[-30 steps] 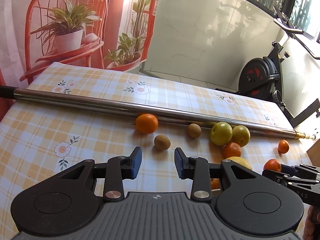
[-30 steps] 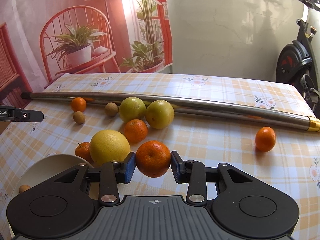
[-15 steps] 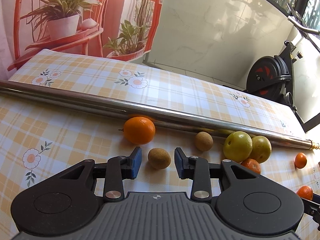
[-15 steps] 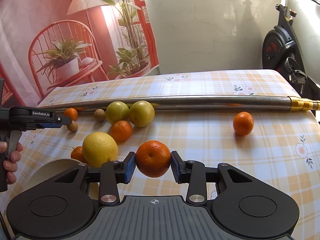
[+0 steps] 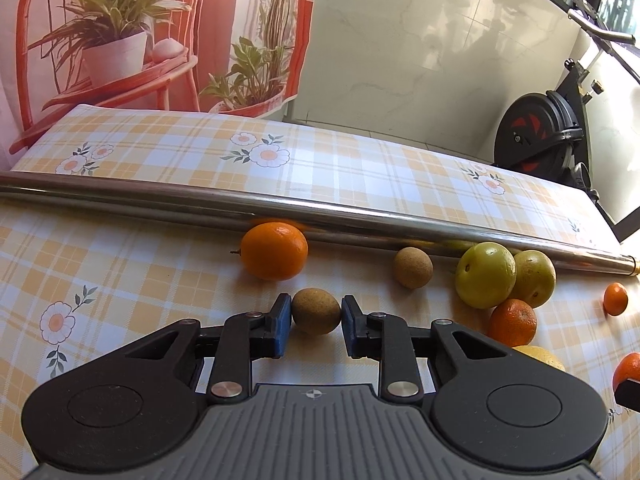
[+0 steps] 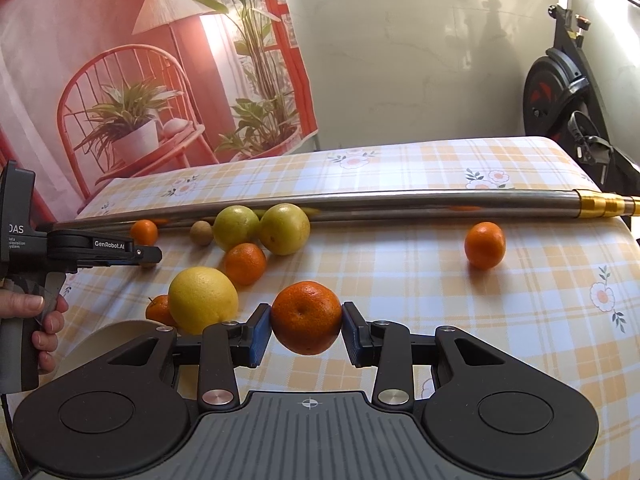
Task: Organize fruits
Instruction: 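Lift the tangerine with the right gripper while the left gripper grasps the kiwi, then carry the tangerine and kiwi over the white bowl with both grippers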
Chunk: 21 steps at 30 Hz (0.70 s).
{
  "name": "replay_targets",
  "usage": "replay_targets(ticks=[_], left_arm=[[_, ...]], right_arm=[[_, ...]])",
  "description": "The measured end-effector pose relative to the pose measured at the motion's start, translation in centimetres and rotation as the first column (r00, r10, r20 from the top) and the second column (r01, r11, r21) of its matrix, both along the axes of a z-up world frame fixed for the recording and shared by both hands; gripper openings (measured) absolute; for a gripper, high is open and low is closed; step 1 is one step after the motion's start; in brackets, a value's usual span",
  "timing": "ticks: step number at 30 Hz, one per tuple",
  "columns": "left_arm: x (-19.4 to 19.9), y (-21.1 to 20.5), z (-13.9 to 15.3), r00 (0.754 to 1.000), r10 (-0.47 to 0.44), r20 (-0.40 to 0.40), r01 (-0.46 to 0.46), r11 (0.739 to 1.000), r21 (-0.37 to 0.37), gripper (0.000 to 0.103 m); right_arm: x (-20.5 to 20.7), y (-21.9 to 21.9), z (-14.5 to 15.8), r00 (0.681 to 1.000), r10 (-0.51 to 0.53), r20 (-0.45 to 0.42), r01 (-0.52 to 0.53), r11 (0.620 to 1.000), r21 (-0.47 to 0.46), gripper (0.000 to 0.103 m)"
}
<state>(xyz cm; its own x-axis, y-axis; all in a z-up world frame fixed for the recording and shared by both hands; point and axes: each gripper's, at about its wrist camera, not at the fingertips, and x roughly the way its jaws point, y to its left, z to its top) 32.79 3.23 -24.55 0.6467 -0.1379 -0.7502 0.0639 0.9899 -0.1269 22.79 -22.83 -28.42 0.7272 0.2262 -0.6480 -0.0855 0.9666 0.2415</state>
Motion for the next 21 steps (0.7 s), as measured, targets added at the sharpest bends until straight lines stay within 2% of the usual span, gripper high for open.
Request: replay_targets(ticks=[12, 21], left_arm=[[-5.7, 0.0, 3.1, 0.991, -0.117, 0.060, 0.114, 0.992, 0.049, 0.028], [-10.7, 0.9, 4.1, 0.981, -0.180, 0.072, 0.179, 0.984, 0.023, 0.028]], right_arm=[[-1.7, 1.2, 1.0, 1.000, 0.028, 0.013, -0.028, 1.000, 0.004, 0.035], [-3.0, 2.7, 1.4, 0.998, 0.068, 0.007, -0.068, 0.998, 0.003, 0.035]])
